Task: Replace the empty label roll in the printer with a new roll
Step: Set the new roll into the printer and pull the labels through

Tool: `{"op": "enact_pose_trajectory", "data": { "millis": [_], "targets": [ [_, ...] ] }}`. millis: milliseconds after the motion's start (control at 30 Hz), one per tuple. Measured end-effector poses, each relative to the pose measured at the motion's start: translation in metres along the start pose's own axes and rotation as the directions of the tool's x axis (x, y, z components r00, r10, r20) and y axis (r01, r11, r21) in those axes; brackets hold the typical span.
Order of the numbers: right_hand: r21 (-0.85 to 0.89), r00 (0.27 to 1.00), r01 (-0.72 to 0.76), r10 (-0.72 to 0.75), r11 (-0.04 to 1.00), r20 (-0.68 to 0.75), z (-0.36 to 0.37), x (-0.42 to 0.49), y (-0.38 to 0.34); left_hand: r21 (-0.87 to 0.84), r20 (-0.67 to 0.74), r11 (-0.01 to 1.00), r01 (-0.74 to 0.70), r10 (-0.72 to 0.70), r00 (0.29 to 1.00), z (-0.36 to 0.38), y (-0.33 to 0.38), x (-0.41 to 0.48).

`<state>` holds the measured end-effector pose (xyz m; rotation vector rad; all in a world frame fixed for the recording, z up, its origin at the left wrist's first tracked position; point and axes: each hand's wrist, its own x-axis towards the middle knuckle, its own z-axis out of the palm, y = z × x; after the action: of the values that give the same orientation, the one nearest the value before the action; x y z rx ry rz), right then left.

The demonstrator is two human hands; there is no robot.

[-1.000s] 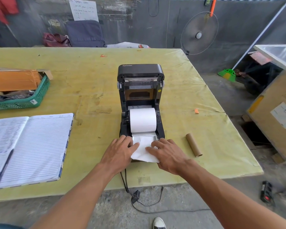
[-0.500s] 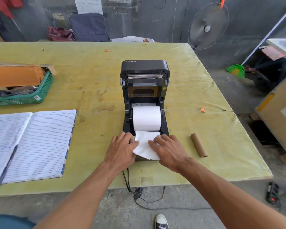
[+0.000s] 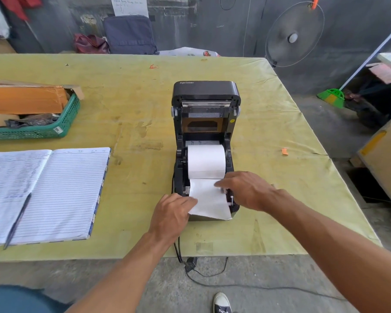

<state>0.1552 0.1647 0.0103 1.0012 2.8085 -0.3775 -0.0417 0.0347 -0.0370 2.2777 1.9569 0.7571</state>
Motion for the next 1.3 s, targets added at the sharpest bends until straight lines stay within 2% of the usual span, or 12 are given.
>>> {"op": "enact_pose_trajectory", "data": {
  "millis": [267,433,567,667,733,767,833,900,933,967,1067,1300],
  "targets": [
    [-0.125,0.995,0.093,-0.090,0.988,0.031,0.002,0.049,-0.044,0.076,-0.016,0.993,-0.091,0.092,0.996,0.002,-0.002,0.000],
    [-0.108,0.994,0.102,-0.097,0.989,0.052,0.000,0.064,-0.053,0.071,-0.004,0.989,-0.132,0.132,0.991,0.002,-0.004,-0.005],
    [-0.136,0.996,0.086,-0.079,0.987,0.051,-0.002,0.071,-0.052,-0.054,0.008,0.999,-0.006,0.007,1.000,0.002,-0.003,-0.007],
    [-0.097,0.995,0.070,-0.061,0.993,0.085,-0.002,0.072,-0.048,-0.198,-0.001,0.965,0.169,-0.173,0.985,-0.004,0.006,-0.006],
    [-0.090,0.993,0.068,-0.058,0.994,0.105,-0.001,0.074,-0.046,-0.248,0.052,0.871,0.423,-0.424,0.904,-0.006,0.016,0.000],
    [-0.089,0.993,0.067,-0.058,0.994,0.107,-0.001,0.075,-0.047,-0.281,0.095,0.767,0.577,-0.576,0.812,-0.006,0.021,0.006],
    [-0.100,0.993,0.068,-0.058,0.993,0.105,-0.001,0.078,-0.049,-0.401,0.228,0.457,0.794,-0.790,0.570,-0.008,0.027,0.019],
    [-0.112,0.992,0.076,-0.064,0.991,0.105,-0.003,0.080,-0.050,-0.520,0.370,0.206,0.829,-0.821,0.435,-0.009,0.032,0.029],
    [-0.119,0.992,0.081,-0.068,0.990,0.109,-0.004,0.081,-0.051,-0.543,0.397,0.156,0.825,-0.818,0.416,-0.010,0.034,0.032],
    [-0.124,0.991,0.082,-0.068,0.989,0.115,-0.006,0.082,-0.052,-0.538,0.388,0.168,0.826,-0.821,0.420,-0.012,0.035,0.035],
    [-0.154,0.989,0.084,-0.064,0.985,0.133,-0.009,0.086,-0.056,-0.380,0.278,0.343,0.859,-0.843,0.460,-0.011,0.032,0.036],
    [-0.179,0.975,0.086,-0.046,0.980,0.216,-0.013,0.090,-0.055,-0.315,0.186,0.430,0.846,-0.846,0.500,0.002,0.039,0.034]
  ]
}}
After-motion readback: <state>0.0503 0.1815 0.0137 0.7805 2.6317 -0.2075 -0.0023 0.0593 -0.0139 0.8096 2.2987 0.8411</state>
